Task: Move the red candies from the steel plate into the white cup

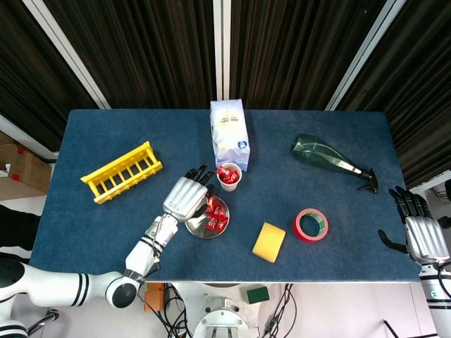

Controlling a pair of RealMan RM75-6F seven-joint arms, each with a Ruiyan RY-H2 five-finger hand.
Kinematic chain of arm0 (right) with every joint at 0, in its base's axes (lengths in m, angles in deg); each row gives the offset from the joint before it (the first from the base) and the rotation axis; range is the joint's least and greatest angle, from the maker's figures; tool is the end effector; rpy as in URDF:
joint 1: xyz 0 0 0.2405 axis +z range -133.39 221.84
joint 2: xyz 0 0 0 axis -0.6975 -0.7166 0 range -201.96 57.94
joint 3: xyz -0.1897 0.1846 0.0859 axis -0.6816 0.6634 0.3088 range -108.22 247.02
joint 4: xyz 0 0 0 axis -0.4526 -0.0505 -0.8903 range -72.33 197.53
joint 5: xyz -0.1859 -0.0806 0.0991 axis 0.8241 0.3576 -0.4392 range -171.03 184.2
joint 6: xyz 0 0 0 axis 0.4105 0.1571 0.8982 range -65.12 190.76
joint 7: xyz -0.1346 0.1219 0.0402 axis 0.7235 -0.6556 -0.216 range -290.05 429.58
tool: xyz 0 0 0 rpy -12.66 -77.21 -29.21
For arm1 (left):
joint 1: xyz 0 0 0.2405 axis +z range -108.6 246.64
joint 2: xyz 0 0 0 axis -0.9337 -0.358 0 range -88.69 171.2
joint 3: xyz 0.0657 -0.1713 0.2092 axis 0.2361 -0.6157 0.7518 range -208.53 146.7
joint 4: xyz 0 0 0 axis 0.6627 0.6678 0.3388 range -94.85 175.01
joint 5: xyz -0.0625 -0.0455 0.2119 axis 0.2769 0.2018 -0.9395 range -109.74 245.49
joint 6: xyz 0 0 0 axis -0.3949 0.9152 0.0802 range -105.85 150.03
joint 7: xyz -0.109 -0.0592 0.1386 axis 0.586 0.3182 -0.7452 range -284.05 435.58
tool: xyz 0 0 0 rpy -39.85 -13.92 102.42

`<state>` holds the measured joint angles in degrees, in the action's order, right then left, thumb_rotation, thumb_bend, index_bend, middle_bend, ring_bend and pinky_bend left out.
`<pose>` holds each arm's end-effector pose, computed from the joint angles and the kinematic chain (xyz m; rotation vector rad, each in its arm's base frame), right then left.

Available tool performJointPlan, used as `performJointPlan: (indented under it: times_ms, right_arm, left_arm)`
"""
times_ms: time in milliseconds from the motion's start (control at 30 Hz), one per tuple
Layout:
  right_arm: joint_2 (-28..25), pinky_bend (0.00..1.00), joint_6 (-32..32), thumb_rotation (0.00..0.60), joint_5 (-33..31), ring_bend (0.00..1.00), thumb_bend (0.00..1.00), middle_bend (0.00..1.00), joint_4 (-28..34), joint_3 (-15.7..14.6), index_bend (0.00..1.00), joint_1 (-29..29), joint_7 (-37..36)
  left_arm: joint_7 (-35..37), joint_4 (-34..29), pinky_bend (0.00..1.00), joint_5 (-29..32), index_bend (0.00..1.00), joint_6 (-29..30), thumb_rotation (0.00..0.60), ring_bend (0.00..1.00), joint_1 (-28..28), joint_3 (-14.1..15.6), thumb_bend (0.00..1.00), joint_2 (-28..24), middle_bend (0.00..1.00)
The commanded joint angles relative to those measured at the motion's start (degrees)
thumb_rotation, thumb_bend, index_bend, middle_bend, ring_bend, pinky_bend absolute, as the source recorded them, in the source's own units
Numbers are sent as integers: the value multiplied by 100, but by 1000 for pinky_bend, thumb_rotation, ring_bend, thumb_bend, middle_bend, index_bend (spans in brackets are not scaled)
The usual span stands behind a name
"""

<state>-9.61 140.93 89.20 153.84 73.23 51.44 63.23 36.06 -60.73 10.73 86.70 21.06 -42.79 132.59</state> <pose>-0.3510 -0.2438 0.1546 1.3777 -1.0317 0.8963 -0.0525 0.3618 -0.0479 -1.9268 -0.7968 -1.0271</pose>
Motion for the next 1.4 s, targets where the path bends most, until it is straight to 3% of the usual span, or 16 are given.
performJointPlan:
  times_ms: [33,233,633,1033,1400]
  right_arm:
    - [-5,0,-1,600,0,0,289,0,-1,2,0,1,-11]
    - [-27,0,11,600,3,0,289,0,-12,7,0,-6,-74]
    - [-86,0,25,600,16,0,288,0,-30,17,0,-16,-229]
    - [-98,0,51,600,60,0,289,0,-28,0,0,-28,-261]
    - [-89,0,31,600,48,0,289,0,-40,3,0,-19,-247]
  left_arm:
    - [15,288,204,154,560,-27,600,47,-255,-353,304,140,163]
    - [178,1070,204,332,560,-137,600,47,-599,-708,303,540,163]
    - [424,2209,204,565,554,-390,600,47,-931,-751,303,1216,163]
    - [467,2504,204,624,544,-447,600,47,-1010,-729,302,1384,163]
    - [477,2484,204,638,414,-463,600,47,-980,-667,301,1359,163]
